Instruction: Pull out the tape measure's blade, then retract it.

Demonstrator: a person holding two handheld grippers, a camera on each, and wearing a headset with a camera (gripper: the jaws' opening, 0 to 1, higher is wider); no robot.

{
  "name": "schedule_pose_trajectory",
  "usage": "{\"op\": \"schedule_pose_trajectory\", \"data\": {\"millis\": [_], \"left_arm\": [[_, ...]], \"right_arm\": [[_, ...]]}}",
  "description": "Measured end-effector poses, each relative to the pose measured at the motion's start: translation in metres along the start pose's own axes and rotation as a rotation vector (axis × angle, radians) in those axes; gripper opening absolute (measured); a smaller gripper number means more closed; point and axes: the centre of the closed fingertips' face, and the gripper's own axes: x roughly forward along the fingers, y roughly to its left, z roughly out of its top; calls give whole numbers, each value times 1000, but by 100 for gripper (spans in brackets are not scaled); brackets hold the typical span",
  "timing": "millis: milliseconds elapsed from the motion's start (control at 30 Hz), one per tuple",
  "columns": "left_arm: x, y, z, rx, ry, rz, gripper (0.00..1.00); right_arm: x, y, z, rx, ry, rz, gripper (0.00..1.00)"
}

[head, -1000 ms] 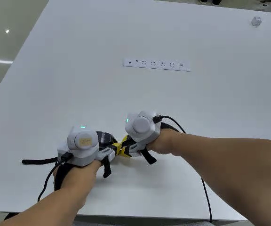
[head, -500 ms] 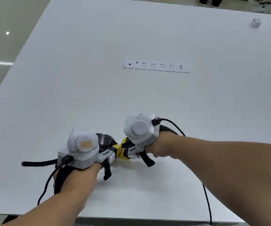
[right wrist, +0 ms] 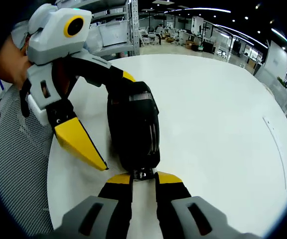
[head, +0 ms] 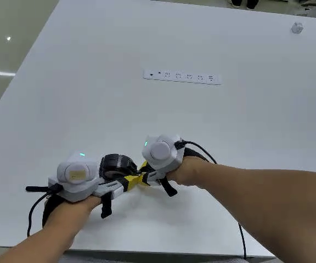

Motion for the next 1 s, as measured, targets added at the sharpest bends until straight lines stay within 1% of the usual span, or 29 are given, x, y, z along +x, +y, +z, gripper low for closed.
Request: {"op": "schedule_pose_trajectory", "data": {"millis": [33,67,100,133,167,233,300,333,367,467,533,567,633,667,733,800,867,933,1000], "left_arm": [[-1,-2,1,4,-5,-17,80],[-2,-3,1,8,-9,-25,82],[-3,-1,1,14,-7,-25,84],[-3,-1,2,18,-8,-31,85],[-5,-1,4,10,-20,-46,88],[-7,0,8,5,-25,-52,91],[-8,-4,13,14,-37,-82,95],[-9,-5,16,21,-43,-93,98],[-10,-5,17,31,-39,-91,100],[-15,-10,20,54,-30,-106,100],[-18,-13,22,67,-28,-115,100],[-19,-13,22,67,-26,-118,100],[-22,-13,23,59,-24,-126,100],[-24,-14,23,57,-28,-129,100],[-26,-13,23,56,-27,-130,100],[-29,-13,23,42,-21,-135,100],[-33,-14,23,26,-17,-152,100],[-37,-13,26,34,-29,-153,100],[-40,-9,28,40,-32,-150,100]], "right_arm": [[0,1,0,4,3,1,20],[-1,4,0,8,3,2,28],[-2,7,2,9,-12,3,33],[-3,8,3,8,-17,2,35],[-4,10,4,12,-23,-2,35],[-7,10,7,42,-38,-14,39],[-9,11,9,71,-45,-20,48],[-11,12,10,73,-51,-20,53],[-13,13,11,80,-63,-25,59],[-20,9,14,121,-98,-53,69],[-26,7,12,138,-105,-66,74],[-28,6,11,141,-104,-73,79],[-33,5,10,169,-127,-82,90],[-37,5,10,197,-140,-87,97],[-42,3,9,218,-146,-92,100],[-48,2,7,228,-158,-103,100],[-54,2,7,240,-169,-116,100],[-61,0,7,246,-190,-137,100],[-67,0,4,251,-198,-148,100]]}}
